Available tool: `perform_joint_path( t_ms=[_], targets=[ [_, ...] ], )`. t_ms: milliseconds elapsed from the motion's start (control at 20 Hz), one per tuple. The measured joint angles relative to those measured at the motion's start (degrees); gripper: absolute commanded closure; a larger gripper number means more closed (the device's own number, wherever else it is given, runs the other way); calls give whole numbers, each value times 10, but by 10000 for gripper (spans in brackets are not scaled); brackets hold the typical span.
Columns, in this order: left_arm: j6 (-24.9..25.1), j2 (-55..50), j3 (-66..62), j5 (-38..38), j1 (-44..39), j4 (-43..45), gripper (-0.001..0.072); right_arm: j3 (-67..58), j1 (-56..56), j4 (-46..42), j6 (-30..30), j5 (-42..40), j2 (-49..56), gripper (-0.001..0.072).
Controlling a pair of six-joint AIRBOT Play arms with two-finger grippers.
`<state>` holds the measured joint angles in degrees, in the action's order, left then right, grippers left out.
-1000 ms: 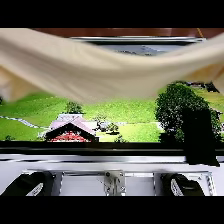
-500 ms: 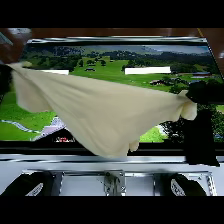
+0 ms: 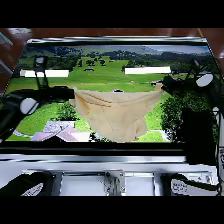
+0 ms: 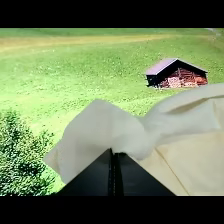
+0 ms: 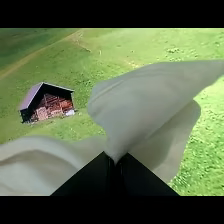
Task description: Fold the shirts.
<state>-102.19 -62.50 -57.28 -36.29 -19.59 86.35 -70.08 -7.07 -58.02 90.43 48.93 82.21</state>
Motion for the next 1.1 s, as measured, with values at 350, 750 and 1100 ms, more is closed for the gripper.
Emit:
perform_joint_path(
  t_ms=[350, 750, 1100],
  targets=[
    [-7, -83, -40, -95, 68, -14, -13, 1, -1, 41, -30, -12, 39, 654],
    [29, -8, 57, -274, 75, -215, -13, 1, -1, -17, -54, 54, 29, 653],
    [-23, -83, 184, -63, -103, -389, -13, 1, 0, -47, -69, 76, 29, 654]
  ],
)
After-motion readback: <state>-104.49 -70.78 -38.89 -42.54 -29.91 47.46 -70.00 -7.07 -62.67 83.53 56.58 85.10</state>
